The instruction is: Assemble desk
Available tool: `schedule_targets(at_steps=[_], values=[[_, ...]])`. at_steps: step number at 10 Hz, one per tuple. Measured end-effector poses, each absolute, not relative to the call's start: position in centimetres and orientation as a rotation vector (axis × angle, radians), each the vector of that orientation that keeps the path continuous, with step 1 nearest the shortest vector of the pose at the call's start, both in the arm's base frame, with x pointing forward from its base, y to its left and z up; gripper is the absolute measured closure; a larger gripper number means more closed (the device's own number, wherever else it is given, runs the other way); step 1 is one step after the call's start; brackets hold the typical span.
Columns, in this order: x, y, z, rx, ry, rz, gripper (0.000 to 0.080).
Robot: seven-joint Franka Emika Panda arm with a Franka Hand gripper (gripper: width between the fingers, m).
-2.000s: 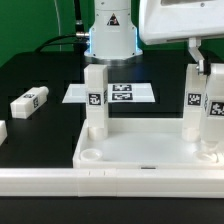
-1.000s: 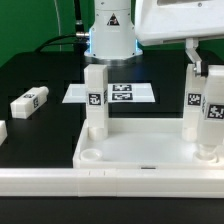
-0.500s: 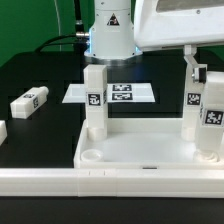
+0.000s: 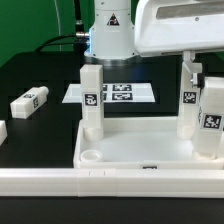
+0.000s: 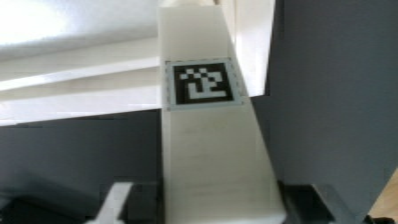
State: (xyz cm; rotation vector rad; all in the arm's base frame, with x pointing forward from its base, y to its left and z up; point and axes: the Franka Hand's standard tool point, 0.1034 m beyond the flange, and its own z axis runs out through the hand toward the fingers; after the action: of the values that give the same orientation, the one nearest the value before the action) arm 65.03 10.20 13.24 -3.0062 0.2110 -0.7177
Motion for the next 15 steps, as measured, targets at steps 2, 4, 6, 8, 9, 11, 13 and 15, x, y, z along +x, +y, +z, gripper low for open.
schedule_targets(at_steps=[2,4,6,8,9,11,13,15], values=[[65.0,10.1,13.3,-2.994,0.207,-0.78,0.0506],[65.0,10.1,13.3,-2.995,0.207,-0.779,0.043],[65.0,10.1,13.3,-2.995,0.207,-0.779,0.0231],[65.0,9.9,13.3,-2.999,0.202,-0.777,0.0175],[65.1,9.6,13.5,-3.001,0.2,-0.776,0.0155],[65.3,9.5,14.8,-3.0,0.211,-0.734,0.0151],[66.1,9.6,16.3,-2.994,0.216,-0.707,0.015],[65.9,9.6,16.0,-2.999,0.217,-0.685,0.015]])
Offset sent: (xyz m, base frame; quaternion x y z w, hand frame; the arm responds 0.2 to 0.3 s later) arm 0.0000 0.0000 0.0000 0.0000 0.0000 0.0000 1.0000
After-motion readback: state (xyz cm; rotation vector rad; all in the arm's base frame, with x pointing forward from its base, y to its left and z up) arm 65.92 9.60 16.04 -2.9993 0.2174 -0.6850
